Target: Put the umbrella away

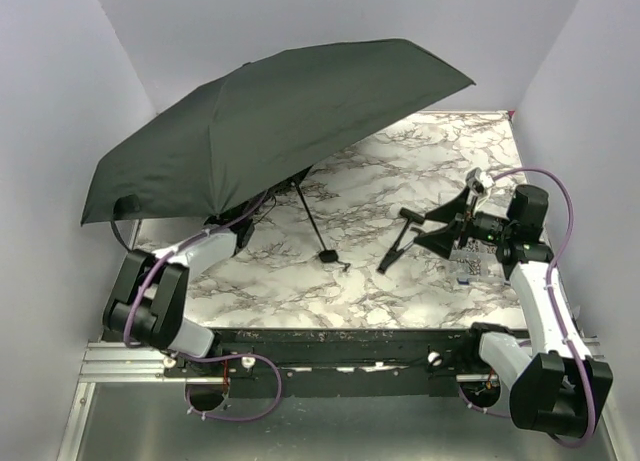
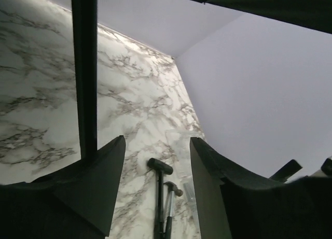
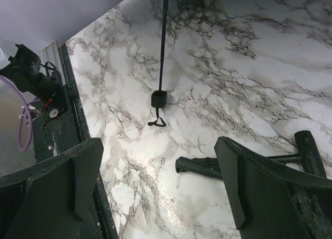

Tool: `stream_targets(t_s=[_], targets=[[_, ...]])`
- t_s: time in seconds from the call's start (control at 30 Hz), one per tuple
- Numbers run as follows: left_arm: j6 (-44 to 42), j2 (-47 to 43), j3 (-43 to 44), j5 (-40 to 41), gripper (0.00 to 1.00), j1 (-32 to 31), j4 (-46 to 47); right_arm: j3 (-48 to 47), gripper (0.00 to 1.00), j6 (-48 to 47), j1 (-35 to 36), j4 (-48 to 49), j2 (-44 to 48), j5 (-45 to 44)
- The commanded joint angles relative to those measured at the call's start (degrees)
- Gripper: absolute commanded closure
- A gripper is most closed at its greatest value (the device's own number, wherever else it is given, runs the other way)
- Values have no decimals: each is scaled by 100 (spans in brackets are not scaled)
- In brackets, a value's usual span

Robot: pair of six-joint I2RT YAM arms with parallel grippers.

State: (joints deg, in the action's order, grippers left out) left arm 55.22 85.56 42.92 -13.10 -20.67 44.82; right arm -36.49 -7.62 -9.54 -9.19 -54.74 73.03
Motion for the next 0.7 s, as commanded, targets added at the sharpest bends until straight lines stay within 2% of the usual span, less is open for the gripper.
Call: stream_targets(t_s=[0.0,0.2,0.53,0.67], targets=[[-517,-774,-299,468,39,36,-664,-192,0,-160,83,-178,-52,110],[-739,-1355,-655,1371,37,34,-1337,-203,0,-187,119,-208,-62,79],[-1361,-1179,-141,1826,42,54,-2355,-209,0,-257,137,-275,-41,45],[-1639,-1555,-278,1499,42,54,-2194,-223,0,-275,144,-294,-50,48]])
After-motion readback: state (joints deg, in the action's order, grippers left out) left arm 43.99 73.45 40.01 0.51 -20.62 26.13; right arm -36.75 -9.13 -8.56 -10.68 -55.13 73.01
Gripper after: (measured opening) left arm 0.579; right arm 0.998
